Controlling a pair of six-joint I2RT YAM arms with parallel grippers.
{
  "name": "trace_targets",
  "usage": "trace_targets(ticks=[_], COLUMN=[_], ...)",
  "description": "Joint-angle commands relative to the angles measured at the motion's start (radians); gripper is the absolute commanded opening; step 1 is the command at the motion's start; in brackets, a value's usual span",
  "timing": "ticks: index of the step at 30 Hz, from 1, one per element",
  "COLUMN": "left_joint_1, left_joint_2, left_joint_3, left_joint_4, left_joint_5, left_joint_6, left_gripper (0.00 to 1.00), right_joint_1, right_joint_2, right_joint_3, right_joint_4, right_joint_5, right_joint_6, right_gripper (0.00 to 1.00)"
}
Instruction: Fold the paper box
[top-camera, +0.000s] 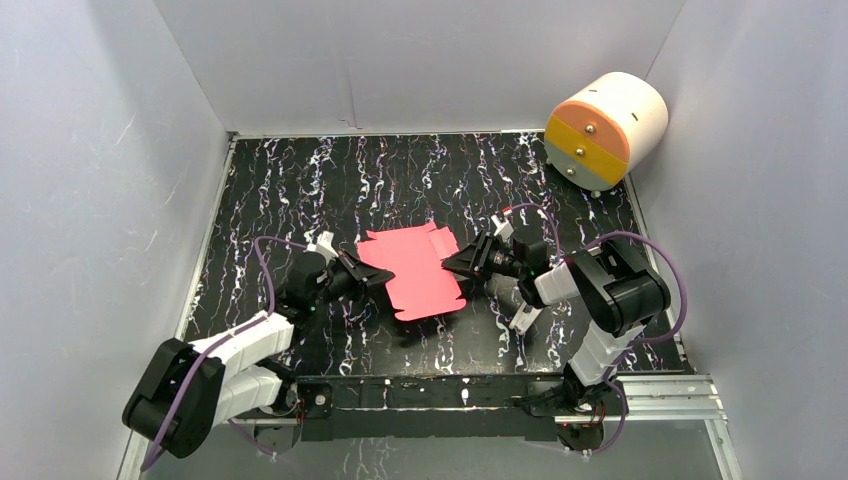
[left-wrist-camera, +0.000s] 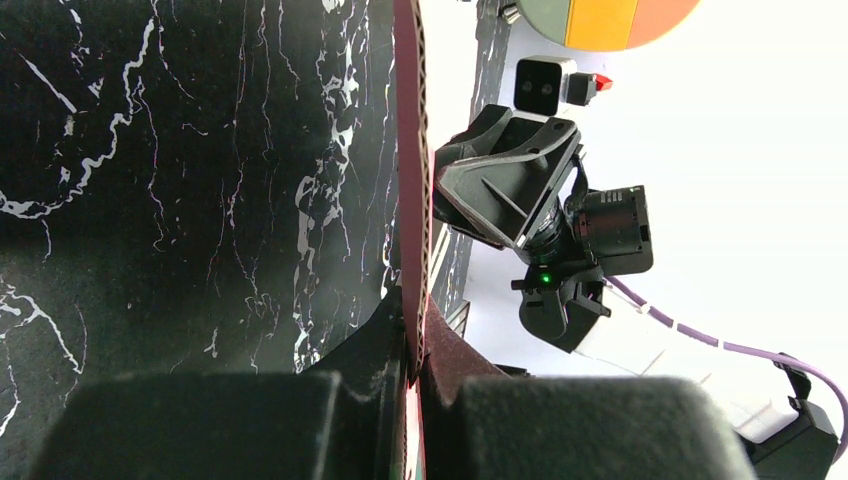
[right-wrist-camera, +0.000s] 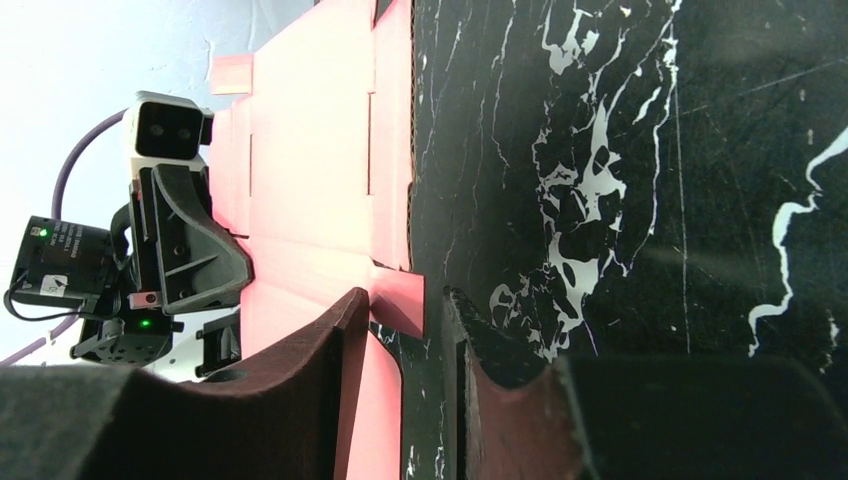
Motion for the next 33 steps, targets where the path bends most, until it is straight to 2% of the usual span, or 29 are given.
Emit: trace_targets(ticks=[1,4,7,13,20,25,33], left_joint_1=[0.006,0.006,0.006,0.006,0.006,0.005,0.001], left_joint_2=[-0.005,-0.004,0.002,0.055,0.148,0.205,0.278], left_joint_3=[0.003,0.004,0.016,0.07,0.123,0.152,0.174], left_joint_4=[0.038,0.033,0.011,-0.036,-0.027,-0.029,-0.026], left_joint_5=[0.03,0.026,0.016,0.003,0.007,0.003,0.0], left_joint_6=[0.002,0.006,0.022,0.095,0.136,0.158,0.181], left_gripper=[0.0,0.0,0.0,0.0,0.0,0.0,0.0], right_joint_1=[-0.005,-0.006,-0.005,-0.001,0.04,0.133,0.283], right_joint_2=[-0.021,-0.019,-0.028,-0.095,-0.197,-0.225,-0.186], right_joint_3=[0.034,0.043,0.052,0.093,0.176,0.279,0.416], right_joint_4=[0.087,0.087,0.062,-0.141,-0.482,-0.72,-0.947], right_joint_5=[-0.021,-0.033,-0.036,0.003,0.177,0.399,0.732], right_joint_6=[-0.006,-0.012,-0.033,-0.156,-0.376,-0.526,-0.644], right_gripper=[0.4,0.33,0.21,0.08,0.07,0.07,0.07])
